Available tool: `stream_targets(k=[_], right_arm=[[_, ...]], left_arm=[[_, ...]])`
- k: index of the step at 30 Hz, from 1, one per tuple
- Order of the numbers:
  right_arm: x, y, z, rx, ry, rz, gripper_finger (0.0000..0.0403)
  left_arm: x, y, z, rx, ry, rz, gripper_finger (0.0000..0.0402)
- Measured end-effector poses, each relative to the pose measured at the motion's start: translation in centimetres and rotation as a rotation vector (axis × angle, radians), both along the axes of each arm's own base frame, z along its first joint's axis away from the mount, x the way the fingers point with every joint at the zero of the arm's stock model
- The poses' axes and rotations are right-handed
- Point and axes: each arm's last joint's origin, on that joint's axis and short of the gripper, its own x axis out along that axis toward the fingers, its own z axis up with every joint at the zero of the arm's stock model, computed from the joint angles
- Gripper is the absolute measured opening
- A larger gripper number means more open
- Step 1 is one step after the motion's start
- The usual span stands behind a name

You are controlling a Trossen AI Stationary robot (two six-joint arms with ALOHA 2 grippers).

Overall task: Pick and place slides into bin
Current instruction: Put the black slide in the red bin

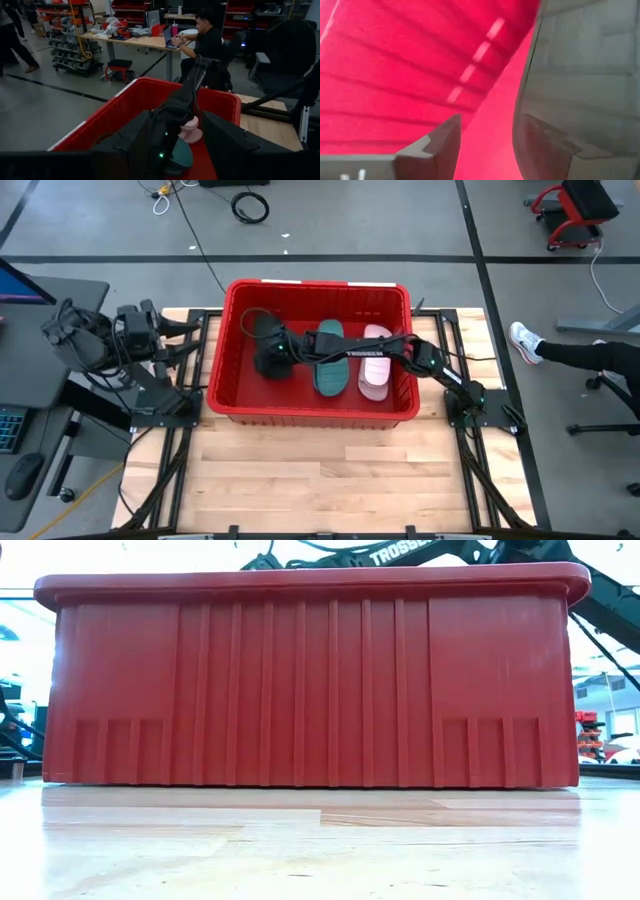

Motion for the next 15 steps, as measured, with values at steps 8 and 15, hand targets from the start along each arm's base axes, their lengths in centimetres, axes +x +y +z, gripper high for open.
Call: stream_targets(k=[8, 15], right_arm=[[-1.0, -1.3, -0.2, 0.107, 0.067, -0.115, 0.0208], [-1.0, -1.1, 0.6, 0.072, 0.053, -0.045, 0.0206]], left_arm=[[0.4, -0.4, -0.1, -0.002, 0.007, 0.003, 0.0184], [0.4, -0.4, -0.1, 0.001, 0.004, 0.016, 0.0177]])
